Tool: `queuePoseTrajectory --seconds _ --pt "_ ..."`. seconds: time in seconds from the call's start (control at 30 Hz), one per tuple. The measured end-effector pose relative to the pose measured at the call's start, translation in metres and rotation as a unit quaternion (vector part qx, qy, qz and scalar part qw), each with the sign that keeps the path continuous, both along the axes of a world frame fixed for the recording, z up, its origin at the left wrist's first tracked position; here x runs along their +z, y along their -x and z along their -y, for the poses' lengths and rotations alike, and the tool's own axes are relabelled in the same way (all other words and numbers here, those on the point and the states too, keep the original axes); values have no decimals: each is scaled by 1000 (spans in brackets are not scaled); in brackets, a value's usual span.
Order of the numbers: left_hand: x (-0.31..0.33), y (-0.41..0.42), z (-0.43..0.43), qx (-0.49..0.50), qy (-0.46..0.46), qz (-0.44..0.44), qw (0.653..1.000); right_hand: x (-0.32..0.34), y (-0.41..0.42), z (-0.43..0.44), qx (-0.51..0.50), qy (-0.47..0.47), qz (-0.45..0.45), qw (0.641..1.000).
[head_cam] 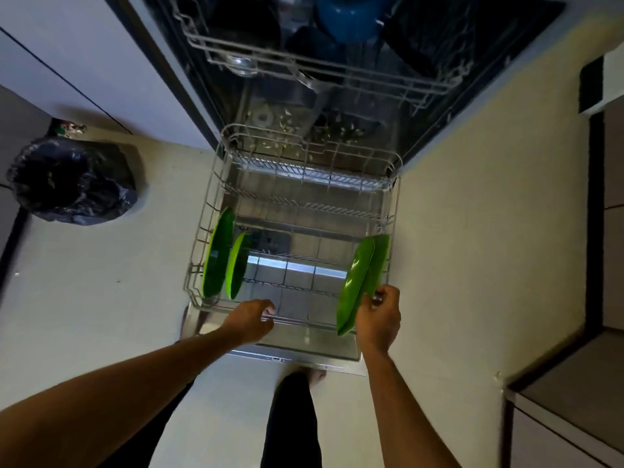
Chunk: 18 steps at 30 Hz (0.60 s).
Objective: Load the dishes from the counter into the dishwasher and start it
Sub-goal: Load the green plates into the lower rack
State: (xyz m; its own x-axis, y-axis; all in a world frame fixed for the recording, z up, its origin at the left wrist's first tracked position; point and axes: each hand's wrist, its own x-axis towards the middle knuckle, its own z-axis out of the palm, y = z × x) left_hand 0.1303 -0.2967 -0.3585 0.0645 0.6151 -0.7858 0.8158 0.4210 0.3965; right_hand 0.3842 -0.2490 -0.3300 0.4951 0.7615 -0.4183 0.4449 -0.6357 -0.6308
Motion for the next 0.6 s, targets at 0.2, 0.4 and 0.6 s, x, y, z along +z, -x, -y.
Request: queuePoseTrajectory --seconds 0.2,0.4,0.6 --pt "-25 -54 -2 -70 9 -60 996 -45 -30 -11 36 -49 35 998" --pt "-37 -63 -11 -143 55 -125 980 -75 -32 -13 99 -106 59 988" --pt "-47 -47 -15 -151 60 -93 982 -91 -23 -15 118 -67 41 990"
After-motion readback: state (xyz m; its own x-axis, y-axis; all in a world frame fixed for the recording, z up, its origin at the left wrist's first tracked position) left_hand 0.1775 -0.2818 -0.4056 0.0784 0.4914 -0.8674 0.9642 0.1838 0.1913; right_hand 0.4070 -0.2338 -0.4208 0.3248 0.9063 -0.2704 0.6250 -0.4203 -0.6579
